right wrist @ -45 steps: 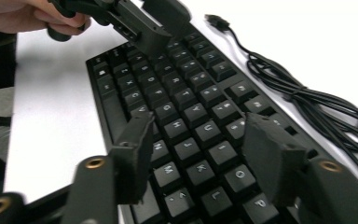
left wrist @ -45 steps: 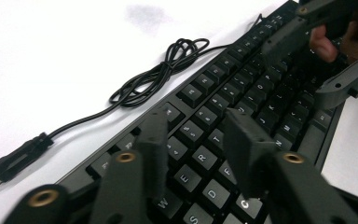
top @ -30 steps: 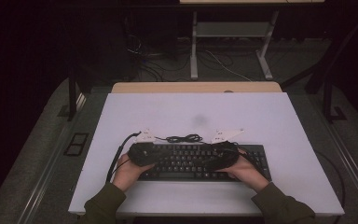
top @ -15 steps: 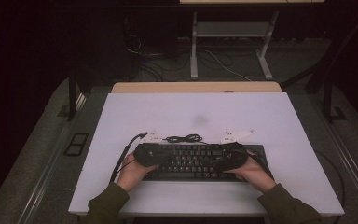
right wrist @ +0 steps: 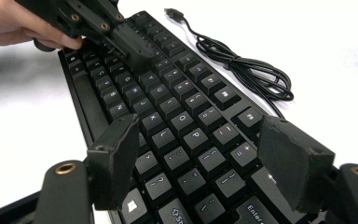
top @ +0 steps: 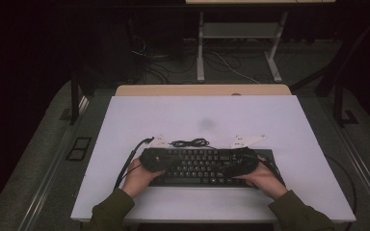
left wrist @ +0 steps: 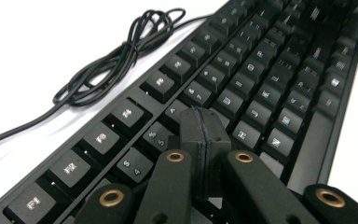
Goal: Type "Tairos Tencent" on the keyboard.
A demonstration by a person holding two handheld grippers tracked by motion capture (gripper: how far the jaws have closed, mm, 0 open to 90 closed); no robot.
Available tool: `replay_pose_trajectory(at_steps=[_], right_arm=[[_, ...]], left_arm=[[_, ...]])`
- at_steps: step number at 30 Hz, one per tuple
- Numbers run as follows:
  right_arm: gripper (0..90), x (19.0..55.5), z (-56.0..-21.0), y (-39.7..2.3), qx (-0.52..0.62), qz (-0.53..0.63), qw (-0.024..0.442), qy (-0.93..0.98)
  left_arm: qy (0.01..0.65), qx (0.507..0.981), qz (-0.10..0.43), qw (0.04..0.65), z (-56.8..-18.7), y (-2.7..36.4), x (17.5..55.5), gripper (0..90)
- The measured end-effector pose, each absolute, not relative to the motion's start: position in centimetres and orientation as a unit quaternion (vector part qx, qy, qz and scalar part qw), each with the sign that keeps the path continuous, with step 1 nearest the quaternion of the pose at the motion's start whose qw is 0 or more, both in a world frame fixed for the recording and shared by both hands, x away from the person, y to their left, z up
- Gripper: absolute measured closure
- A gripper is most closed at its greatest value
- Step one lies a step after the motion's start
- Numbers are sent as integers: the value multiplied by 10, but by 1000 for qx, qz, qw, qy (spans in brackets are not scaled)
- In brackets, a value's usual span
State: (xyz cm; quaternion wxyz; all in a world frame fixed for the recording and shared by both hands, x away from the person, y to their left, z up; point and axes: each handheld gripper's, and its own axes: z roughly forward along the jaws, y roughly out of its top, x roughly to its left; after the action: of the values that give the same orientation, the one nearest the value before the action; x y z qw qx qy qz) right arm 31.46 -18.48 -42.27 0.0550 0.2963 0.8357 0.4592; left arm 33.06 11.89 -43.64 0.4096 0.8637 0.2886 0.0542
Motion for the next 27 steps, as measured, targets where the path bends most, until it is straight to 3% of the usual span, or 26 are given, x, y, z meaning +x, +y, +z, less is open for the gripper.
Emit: replay_pose_trajectory(at_steps=[14,27], right_arm=[[289,317,-423,-188,300,460,55,834],[279,314,-421,-203,312,467,59,825]], left_arm=[[292,853,53,429,-430,123,330,861],[291,845,62,445,-420,133,322,556]])
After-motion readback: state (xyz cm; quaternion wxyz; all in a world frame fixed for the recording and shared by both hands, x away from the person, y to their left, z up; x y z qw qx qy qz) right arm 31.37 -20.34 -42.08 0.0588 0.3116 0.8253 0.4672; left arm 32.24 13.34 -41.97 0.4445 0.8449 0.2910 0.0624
